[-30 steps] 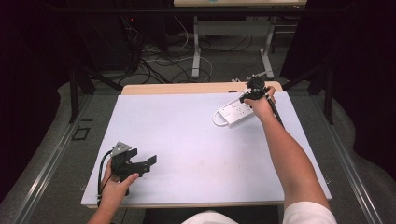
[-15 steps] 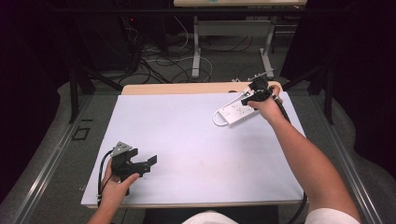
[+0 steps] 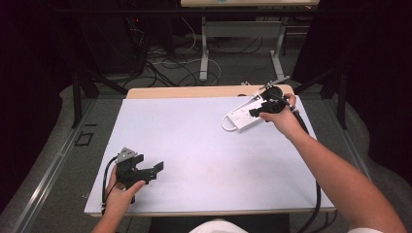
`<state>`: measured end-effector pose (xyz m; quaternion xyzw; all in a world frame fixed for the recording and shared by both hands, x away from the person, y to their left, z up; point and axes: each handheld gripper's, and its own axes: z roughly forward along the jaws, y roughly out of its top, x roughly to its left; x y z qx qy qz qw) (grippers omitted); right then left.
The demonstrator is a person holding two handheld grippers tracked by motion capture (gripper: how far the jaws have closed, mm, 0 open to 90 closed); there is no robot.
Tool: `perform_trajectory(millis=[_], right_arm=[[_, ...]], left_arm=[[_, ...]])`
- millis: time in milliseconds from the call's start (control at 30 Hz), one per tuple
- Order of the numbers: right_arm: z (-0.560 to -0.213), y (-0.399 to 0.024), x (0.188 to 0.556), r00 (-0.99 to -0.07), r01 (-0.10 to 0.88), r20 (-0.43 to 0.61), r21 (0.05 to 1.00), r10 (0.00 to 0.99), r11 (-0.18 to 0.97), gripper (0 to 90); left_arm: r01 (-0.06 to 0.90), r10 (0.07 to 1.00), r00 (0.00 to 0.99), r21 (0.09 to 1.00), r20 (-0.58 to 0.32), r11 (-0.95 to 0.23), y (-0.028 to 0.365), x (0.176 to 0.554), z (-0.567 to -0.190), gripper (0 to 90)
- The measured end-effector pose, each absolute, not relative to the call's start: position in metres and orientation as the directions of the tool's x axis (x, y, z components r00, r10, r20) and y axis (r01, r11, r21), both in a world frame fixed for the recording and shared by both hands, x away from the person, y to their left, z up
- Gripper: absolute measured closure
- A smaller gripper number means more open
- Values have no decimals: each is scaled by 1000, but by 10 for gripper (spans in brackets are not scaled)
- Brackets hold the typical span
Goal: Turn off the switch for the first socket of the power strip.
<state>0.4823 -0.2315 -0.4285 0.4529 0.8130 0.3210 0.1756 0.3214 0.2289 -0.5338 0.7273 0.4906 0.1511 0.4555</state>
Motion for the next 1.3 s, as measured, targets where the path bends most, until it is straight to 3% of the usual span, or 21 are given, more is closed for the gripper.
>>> perform_trajectory(millis=[400, 867, 1300], right_arm=[[-435, -239, 435, -572, 578, 20, 719, 820, 385, 177], [-453, -251, 392, -581, 551, 37, 753, 813, 360, 142], [-483, -267, 359, -586, 524, 48, 784, 809, 333, 49]], left_arm=[[581, 851, 472, 807, -229, -105, 228, 321, -534, 74], [579, 854, 468, 809, -227, -103, 227, 320, -534, 74], [572, 856, 470, 813, -214, -111, 227, 320, -534, 69]])
